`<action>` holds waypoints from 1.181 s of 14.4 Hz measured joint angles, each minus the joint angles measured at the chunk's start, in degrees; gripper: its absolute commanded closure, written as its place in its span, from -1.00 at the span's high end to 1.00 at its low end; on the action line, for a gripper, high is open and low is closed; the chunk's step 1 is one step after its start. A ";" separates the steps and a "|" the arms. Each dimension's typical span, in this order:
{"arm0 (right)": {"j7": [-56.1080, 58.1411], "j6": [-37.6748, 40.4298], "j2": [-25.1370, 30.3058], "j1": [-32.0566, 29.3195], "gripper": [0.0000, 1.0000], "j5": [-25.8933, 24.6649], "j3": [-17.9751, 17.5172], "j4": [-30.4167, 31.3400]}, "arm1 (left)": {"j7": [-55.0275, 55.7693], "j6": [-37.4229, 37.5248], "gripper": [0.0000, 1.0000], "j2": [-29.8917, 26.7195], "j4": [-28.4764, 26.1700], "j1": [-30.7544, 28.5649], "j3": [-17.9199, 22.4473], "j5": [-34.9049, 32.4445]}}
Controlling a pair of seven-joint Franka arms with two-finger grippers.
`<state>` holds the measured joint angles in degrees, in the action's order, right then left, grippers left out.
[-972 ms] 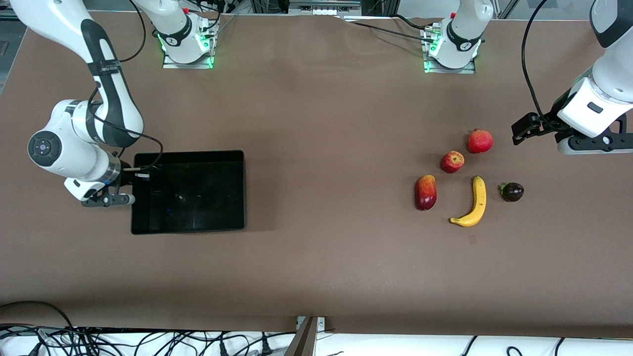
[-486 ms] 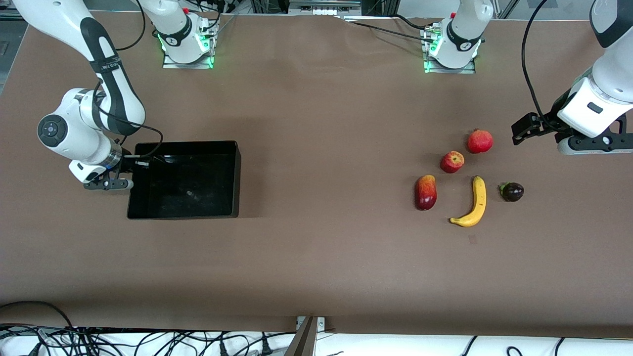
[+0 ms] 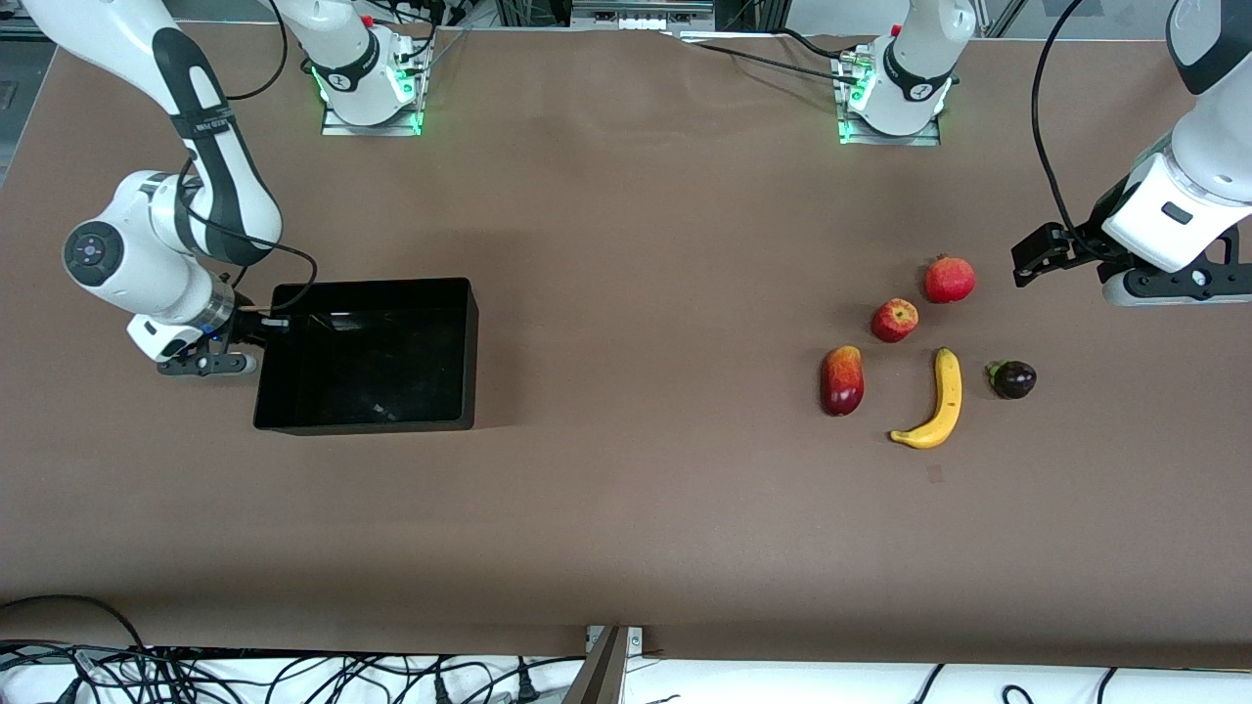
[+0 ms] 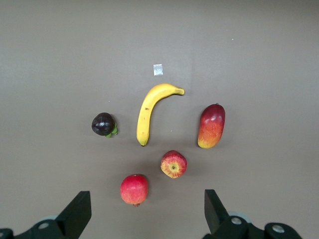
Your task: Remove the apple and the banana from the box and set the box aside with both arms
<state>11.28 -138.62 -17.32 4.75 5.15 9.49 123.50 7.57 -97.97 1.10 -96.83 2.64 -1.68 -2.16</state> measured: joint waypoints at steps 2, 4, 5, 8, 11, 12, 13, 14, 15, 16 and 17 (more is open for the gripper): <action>0.01 6.44 0.98 0.05 1.00 0.00 -0.35 -5.08 | 0.00 0.00 1.00 0.00 0.00 0.00 0.00 0.00; 0.00 14.54 2.16 0.55 1.00 0.00 -0.95 -12.04 | 0.00 0.00 1.00 0.00 0.00 0.00 0.00 0.00; -0.01 18.07 2.95 0.95 1.00 0.00 -1.20 -15.06 | 0.00 0.00 1.00 0.00 0.00 0.00 0.00 0.00; -0.01 26.47 7.12 2.22 1.00 -0.03 -1.42 -19.69 | 0.00 0.00 1.00 0.00 -0.01 0.00 0.00 0.00; -0.01 33.37 13.30 2.55 1.00 -0.10 -1.42 -20.36 | 0.00 0.00 1.00 0.00 -0.01 0.00 0.00 0.00; -0.01 35.47 14.88 2.56 1.00 -0.13 -1.42 -20.83 | 0.00 0.00 1.00 0.00 -0.01 0.00 0.00 0.00; -0.01 37.22 15.88 2.56 1.00 -0.14 -1.42 -21.73 | 0.00 0.00 1.00 0.00 -0.01 0.00 0.00 0.00; -0.01 38.23 16.36 2.56 1.00 -0.15 -1.42 -22.78 | 0.00 0.00 1.00 0.00 -0.01 0.00 0.00 0.00; -0.01 38.73 16.42 2.56 1.00 -0.15 -1.42 -23.69 | 0.00 0.00 1.00 0.00 -0.01 0.00 0.00 0.00; -0.01 38.84 16.32 2.56 1.00 -0.15 -1.41 -24.20 | 0.00 0.00 1.00 0.00 -0.01 0.00 0.00 0.00; -0.01 38.84 16.16 2.56 1.00 -0.15 -1.41 -24.48 | 0.06 0.00 1.00 0.00 -0.01 0.00 0.00 0.00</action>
